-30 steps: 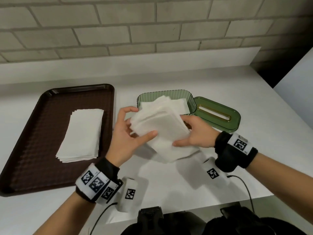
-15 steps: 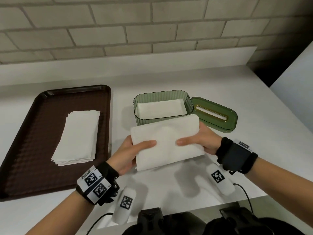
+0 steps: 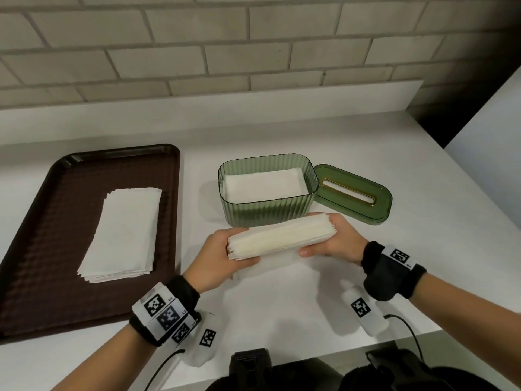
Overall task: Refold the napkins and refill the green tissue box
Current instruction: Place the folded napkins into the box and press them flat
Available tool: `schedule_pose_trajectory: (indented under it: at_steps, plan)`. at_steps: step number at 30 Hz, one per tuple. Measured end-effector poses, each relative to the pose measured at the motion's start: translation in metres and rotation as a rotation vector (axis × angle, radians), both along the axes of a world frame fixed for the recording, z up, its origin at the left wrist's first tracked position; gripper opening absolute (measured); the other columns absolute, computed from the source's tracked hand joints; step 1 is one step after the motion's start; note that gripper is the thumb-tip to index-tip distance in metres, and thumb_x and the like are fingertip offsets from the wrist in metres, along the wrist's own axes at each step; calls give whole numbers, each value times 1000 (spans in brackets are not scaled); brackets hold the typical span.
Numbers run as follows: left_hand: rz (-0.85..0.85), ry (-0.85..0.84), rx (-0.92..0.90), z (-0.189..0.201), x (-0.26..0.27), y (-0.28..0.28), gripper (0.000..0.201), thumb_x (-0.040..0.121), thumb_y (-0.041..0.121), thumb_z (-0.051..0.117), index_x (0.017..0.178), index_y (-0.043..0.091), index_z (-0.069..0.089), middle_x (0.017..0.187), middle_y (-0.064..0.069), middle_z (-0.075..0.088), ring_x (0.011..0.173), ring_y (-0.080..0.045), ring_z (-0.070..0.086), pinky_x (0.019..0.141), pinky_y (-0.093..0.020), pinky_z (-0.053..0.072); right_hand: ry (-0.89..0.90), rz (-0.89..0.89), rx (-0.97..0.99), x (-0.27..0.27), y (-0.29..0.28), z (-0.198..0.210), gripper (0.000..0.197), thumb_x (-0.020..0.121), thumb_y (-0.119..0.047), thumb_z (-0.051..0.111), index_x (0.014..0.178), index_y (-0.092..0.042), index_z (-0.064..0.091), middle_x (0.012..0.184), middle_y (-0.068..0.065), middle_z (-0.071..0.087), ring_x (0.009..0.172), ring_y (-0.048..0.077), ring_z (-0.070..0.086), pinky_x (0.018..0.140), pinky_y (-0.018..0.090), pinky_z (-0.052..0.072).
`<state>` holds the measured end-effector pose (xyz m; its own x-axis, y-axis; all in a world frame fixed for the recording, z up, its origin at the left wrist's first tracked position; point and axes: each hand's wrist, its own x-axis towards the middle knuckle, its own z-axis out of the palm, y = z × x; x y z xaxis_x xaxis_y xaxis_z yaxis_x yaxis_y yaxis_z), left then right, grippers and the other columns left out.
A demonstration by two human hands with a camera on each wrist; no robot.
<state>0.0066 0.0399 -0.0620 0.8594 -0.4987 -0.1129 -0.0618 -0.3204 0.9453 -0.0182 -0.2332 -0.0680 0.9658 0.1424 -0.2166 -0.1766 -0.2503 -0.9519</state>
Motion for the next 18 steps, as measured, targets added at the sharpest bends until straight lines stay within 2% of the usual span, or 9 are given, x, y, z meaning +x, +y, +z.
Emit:
schedule_pose_trajectory:
  at_steps: [3, 5, 7, 9, 11, 13, 16, 17, 18]
  plan:
    - [-36, -5, 3, 27, 7, 4, 44, 75, 11, 82, 117, 13, 68, 110, 1, 73, 104, -12, 68, 89, -28, 53, -53, 20, -6, 3, -1, 29, 47, 63, 15, 80, 104, -6, 67, 94, -4, 75, 87, 7, 69, 75, 18, 52]
    - [-30, 51, -88, 54, 17, 4, 41, 78, 0, 75, 117, 9, 67, 111, 1, 73, 103, -10, 69, 85, -20, 52, -114, 0, 33, 12, -1, 53, 45, 68, 12, 77, 106, -11, 67, 98, -6, 75, 91, 8, 70, 78, 19, 53]
    - [27, 86, -189, 76, 34, 1, 43, 81, -2, 71, 121, 8, 62, 113, 1, 73, 103, -10, 69, 80, -19, 54, -174, -77, 90, 29, 1, 77, 41, 74, 3, 75, 111, -9, 65, 105, -3, 74, 96, 11, 70, 80, 21, 54]
    - [167, 118, -203, 89, 58, -6, 46, 84, 4, 70, 125, 8, 49, 111, -5, 71, 96, -14, 71, 71, -21, 57, -215, -164, 68, 53, 1, 90, 40, 81, -8, 73, 119, -8, 61, 110, 1, 72, 95, 12, 70, 80, 22, 55]
    - [292, 134, -115, 90, 83, -12, 47, 88, 9, 68, 120, 11, 34, 101, -12, 68, 83, -18, 68, 63, -25, 59, -200, -212, 3, 77, 1, 92, 47, 89, -15, 68, 131, -10, 49, 110, 5, 70, 91, 14, 70, 79, 25, 57]
    - [321, 58, 31, 88, 102, -18, 56, 87, 18, 71, 120, 14, 26, 105, -19, 62, 88, -28, 63, 73, -37, 57, -161, -224, -74, 93, 1, 88, 54, 94, -19, 62, 139, -14, 35, 104, 7, 67, 86, 17, 67, 77, 28, 56]
    - [267, -109, 301, 85, 112, -27, 53, 89, 17, 66, 118, 12, 22, 106, -23, 52, 78, -32, 58, 63, -29, 52, -168, -212, -350, 100, 6, 78, 53, 96, -23, 57, 140, -19, 27, 90, 3, 56, 83, 19, 56, 70, 27, 42]
    - [243, -138, 375, 82, 114, -29, 54, 90, 14, 64, 125, 7, 23, 112, -28, 52, 82, -36, 60, 67, -31, 52, -162, -200, -420, 98, 8, 75, 52, 97, -24, 56, 140, -19, 27, 90, 6, 56, 87, 23, 56, 69, 26, 38]
    - [223, -166, 430, 80, 114, -31, 63, 91, 13, 63, 135, 1, 20, 123, -33, 50, 95, -43, 60, 77, -36, 50, -158, -187, -461, 96, 11, 72, 51, 97, -23, 55, 139, -18, 26, 95, 13, 58, 93, 28, 57, 70, 26, 36]
